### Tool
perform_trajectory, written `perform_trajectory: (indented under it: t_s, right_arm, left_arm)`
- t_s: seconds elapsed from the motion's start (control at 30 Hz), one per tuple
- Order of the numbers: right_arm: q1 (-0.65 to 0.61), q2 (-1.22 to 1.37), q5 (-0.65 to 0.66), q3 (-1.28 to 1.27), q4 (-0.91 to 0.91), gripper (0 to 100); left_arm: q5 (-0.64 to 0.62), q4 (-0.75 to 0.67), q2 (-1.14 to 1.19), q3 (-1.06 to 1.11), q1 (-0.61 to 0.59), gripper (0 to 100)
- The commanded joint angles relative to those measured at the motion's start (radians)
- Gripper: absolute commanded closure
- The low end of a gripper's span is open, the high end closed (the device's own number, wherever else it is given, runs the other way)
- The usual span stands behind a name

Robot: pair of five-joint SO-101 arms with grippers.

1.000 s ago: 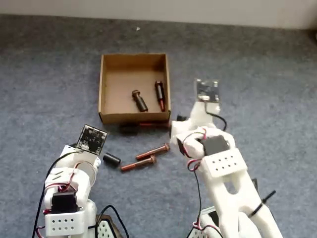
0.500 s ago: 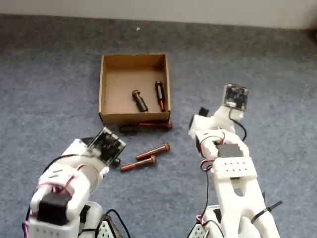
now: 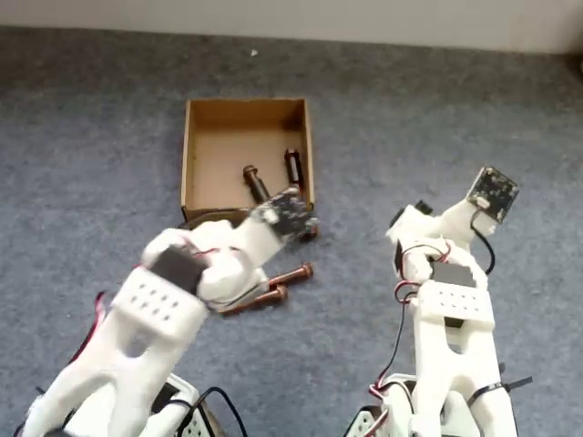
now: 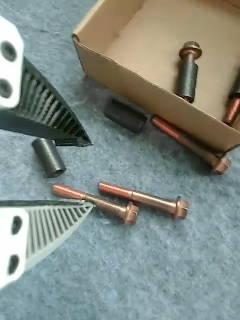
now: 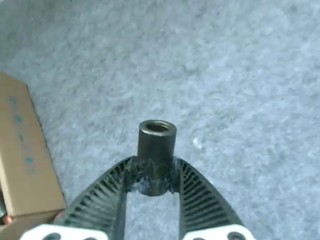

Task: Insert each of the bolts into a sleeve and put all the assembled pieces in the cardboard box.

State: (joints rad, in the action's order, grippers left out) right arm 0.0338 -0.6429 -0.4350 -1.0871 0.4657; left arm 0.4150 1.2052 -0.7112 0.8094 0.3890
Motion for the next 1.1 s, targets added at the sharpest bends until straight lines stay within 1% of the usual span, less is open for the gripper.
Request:
perform_trajectory:
  t_s: [0.0,0.13,0.4,0.7,0.8,0.87,1.03,1.07]
  right_arm:
    - [0.042,-0.001,-0.011,0.005,-0.048,99.4]
    - [0.045,-0.001,-0.011,0.004,-0.047,99.4]
    - [0.045,-0.001,-0.011,0.004,-0.047,99.4]
    - [0.045,-0.001,-0.011,0.004,-0.047,99.4]
    - [0.045,-0.001,-0.011,0.004,-0.047,99.4]
    - [0.045,-0.001,-0.011,0.004,-0.047,99.4]
    - [0.045,-0.002,-0.011,0.004,-0.047,99.4]
    - [0.045,-0.005,-0.011,0.004,-0.047,99.4]
  left_arm:
    - [-0.055,-0.115,0.173,-0.091,0.099,81]
    - [-0.074,-0.169,0.315,-0.148,0.125,81]
    - [-0.074,-0.169,0.581,-0.294,0.128,81]
    - [-0.074,-0.176,0.791,-0.389,0.130,81]
    - [-0.074,-0.222,0.854,-0.397,0.130,81]
    - [-0.075,-0.247,0.885,-0.401,0.133,84]
    - [-0.075,-0.247,0.886,-0.403,0.191,100]
    - [-0.075,-0.244,0.875,-0.403,0.199,99]
